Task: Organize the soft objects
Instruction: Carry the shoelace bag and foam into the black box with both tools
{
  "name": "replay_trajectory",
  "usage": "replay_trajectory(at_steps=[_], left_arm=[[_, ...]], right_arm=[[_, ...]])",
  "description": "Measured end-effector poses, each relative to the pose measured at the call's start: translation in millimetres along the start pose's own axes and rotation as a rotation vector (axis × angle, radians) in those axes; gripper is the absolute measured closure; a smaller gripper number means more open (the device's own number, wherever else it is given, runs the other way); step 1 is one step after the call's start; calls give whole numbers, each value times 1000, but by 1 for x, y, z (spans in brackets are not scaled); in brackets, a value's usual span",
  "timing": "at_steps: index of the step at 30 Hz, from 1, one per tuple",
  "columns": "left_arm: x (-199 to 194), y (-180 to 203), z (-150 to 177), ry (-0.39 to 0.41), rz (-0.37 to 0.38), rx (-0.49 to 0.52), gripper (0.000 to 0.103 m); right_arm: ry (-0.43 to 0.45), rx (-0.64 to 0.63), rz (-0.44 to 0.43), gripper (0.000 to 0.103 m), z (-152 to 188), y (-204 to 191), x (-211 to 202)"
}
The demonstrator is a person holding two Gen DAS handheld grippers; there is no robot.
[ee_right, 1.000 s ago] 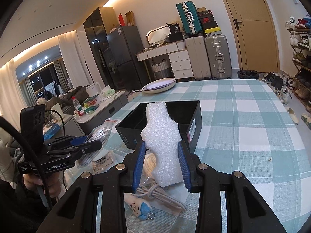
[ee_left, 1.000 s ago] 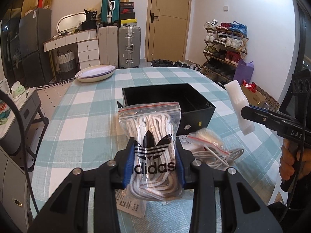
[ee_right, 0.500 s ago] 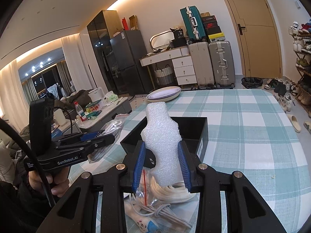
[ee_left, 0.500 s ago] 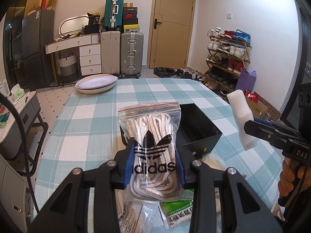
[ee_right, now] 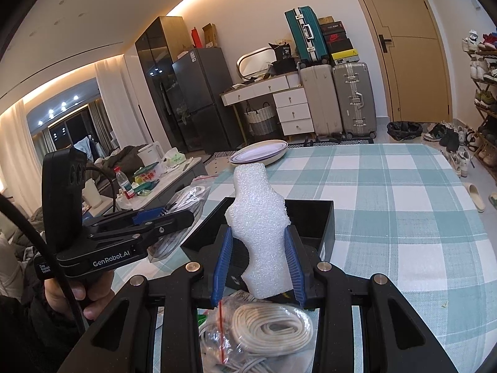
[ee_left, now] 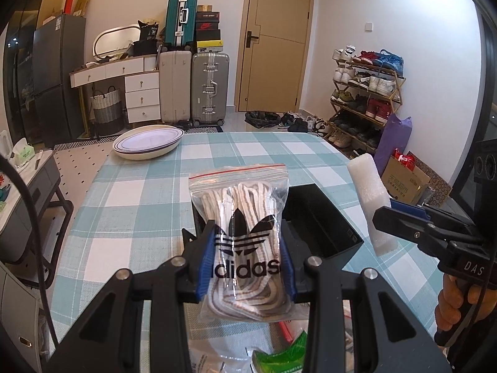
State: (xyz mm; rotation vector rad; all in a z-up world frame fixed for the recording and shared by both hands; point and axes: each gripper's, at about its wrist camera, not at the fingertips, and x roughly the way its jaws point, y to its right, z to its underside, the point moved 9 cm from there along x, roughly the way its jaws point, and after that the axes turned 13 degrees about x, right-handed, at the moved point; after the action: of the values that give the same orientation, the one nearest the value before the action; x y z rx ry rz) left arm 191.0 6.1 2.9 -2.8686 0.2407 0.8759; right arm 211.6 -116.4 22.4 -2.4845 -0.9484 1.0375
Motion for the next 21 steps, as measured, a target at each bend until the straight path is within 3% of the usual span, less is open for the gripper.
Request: replay_trajectory(at_steps=[21], left_arm=[[54, 4, 1, -48, -1, 4, 68]], right_arm=[[-42, -14, 58, 68, -9, 15, 59]])
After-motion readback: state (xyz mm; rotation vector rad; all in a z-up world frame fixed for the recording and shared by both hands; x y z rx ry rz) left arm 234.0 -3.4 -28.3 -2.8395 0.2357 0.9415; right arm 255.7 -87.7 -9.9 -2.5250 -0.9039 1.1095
